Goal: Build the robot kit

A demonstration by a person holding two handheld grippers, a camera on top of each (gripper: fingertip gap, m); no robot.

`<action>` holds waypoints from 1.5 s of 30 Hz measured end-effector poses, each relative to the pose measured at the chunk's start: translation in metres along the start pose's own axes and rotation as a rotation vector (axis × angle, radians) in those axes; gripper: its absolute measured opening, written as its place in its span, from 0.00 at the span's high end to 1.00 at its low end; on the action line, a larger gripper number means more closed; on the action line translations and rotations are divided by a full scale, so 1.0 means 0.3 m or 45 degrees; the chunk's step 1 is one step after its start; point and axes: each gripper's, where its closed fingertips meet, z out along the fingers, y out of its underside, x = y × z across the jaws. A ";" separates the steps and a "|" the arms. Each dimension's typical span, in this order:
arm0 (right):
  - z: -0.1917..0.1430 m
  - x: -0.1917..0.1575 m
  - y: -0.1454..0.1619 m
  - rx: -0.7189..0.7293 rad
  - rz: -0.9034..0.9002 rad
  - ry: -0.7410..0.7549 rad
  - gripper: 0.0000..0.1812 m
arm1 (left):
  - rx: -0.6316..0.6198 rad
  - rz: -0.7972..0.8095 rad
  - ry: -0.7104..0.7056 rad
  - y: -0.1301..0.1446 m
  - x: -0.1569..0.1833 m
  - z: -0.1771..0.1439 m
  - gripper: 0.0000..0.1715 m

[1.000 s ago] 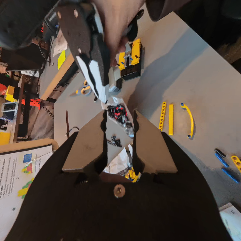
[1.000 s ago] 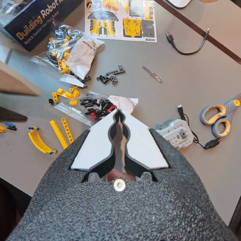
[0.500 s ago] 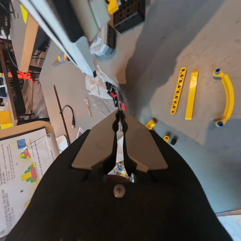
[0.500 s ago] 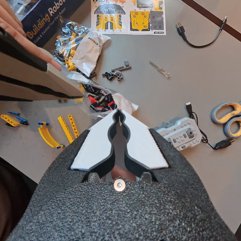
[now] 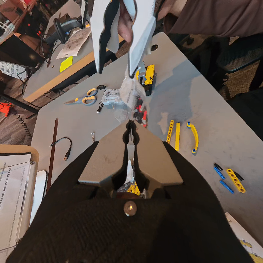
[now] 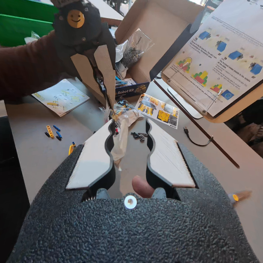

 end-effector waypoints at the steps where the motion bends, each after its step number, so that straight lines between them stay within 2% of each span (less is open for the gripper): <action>1: -0.004 -0.007 -0.005 -0.018 -0.024 0.008 0.73 | -0.002 -0.006 0.006 -0.002 0.004 -0.001 1.00; 5: -0.020 -0.044 -0.028 -0.018 -0.026 -0.030 0.72 | -0.029 -0.035 0.009 -0.001 0.012 0.008 1.00; 9: -0.058 -0.044 -0.040 -0.028 -0.049 0.022 0.68 | -0.034 -0.018 -0.026 -0.030 0.010 0.021 1.00; 11: -0.094 -0.060 -0.053 -0.024 -0.062 0.024 0.69 | -0.049 0.000 -0.071 -0.040 0.008 0.034 1.00; 14: -0.131 -0.145 -0.052 -0.042 -0.124 -0.024 0.72 | -0.097 -0.008 -0.130 -0.041 0.040 0.039 1.00; 18: -0.148 -0.302 -0.045 -0.056 -0.236 -0.077 0.72 | -0.108 -0.061 -0.184 -0.077 0.180 -0.014 1.00; 23: -0.179 -0.557 -0.079 0.003 -0.343 -0.230 0.73 | -0.089 -0.011 -0.231 -0.156 0.442 -0.093 1.00; 28: -0.176 -0.796 -0.022 -0.043 -0.419 -0.392 0.73 | -0.127 0.000 -0.225 -0.180 0.674 -0.112 1.00; 32: -0.161 -0.910 0.068 -0.148 -0.446 -0.473 0.77 | -0.179 0.035 -0.282 -0.170 0.783 -0.115 1.00; 35: -0.147 -0.949 0.106 -0.188 -0.471 -0.471 0.82 | -0.246 0.067 -0.307 -0.141 0.834 -0.122 1.00; 38: -0.120 -0.947 0.140 -0.240 -0.534 -0.426 0.85 | -0.245 0.097 -0.310 -0.134 0.865 -0.139 1.00; 39: -0.114 -0.949 0.151 -0.259 -0.557 -0.423 0.85 | -0.252 0.090 -0.314 -0.124 0.868 -0.145 1.00; 43: -0.081 -0.954 0.154 -0.269 -0.575 -0.442 0.94 | -0.184 0.072 -0.315 -0.121 0.875 -0.160 1.00; 44: -0.071 -0.943 0.154 -0.278 -0.597 -0.430 1.00 | -0.186 0.066 -0.331 -0.113 0.865 -0.164 1.00; 45: -0.059 -0.928 0.149 -0.277 -0.629 -0.402 1.00 | -0.185 0.038 -0.357 -0.104 0.849 -0.169 1.00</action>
